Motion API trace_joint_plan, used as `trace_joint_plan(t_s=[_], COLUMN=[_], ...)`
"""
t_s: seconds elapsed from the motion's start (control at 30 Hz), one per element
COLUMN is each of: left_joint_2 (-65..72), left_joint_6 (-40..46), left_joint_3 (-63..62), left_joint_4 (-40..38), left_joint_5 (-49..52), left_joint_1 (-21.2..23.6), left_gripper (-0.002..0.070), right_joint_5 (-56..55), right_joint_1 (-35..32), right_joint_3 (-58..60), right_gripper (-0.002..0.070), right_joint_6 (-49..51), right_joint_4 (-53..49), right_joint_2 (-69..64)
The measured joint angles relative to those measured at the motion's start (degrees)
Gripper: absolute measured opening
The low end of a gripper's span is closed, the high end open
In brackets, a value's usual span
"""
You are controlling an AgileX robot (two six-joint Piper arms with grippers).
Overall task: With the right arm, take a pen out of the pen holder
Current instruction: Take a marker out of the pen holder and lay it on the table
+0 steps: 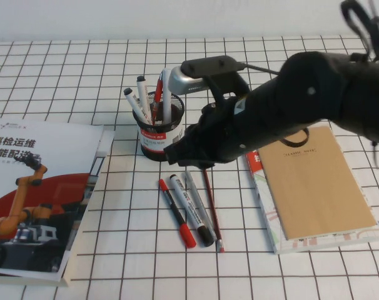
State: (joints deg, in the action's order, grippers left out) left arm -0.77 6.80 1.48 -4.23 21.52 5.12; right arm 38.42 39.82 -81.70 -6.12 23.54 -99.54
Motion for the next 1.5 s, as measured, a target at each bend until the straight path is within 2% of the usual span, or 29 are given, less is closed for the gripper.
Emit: trace_joint_plan(t_s=[0.07,0.17,0.5,0.63,0.83,1.1,1.2,1.5], left_joint_2=[0.0,0.0,0.0,0.0,0.0,0.0,0.0,0.0], left_joint_6=[0.0,0.0,0.0,0.0,0.0,0.0,0.0,0.0], left_joint_3=[0.0,0.0,0.0,0.0,0.0,0.0,0.0,0.0], left_joint_4=[0.0,0.0,0.0,0.0,0.0,0.0,0.0,0.0], left_joint_5=[0.0,0.0,0.0,0.0,0.0,0.0,0.0,0.0], left_joint_1=[0.0,0.0,0.0,0.0,0.0,0.0,0.0,0.0], left_gripper=[-0.0003,-0.0003,-0.0003,-0.0003,-0.0004,-0.0003,-0.0003,-0.0003], right_joint_5=[0.12,0.22,0.92,5.02,9.39,0.89,-6.74,-24.25], right_joint_1=[0.1,0.1,0.1,0.1,0.1,-0.18,-3.59,-23.67], right_joint_3=[2.96,7.18,25.58,29.78,32.75,41.0,47.51,70.2], right_gripper=[0.0015,-0.0006,-0.0014,-0.0014,-0.0014,-0.0014,-0.0014,-0.0015], right_joint_6=[0.0,0.0,0.0,0.0,-1.15,-1.28,-1.28,-1.28], right_joint_4=[-0.25,-1.96,-5.02,-8.17,-12.83,-14.65,-14.53,-13.0], right_joint_2=[4.52,10.39,30.97,37.75,40.92,42.2,46.89,70.31])
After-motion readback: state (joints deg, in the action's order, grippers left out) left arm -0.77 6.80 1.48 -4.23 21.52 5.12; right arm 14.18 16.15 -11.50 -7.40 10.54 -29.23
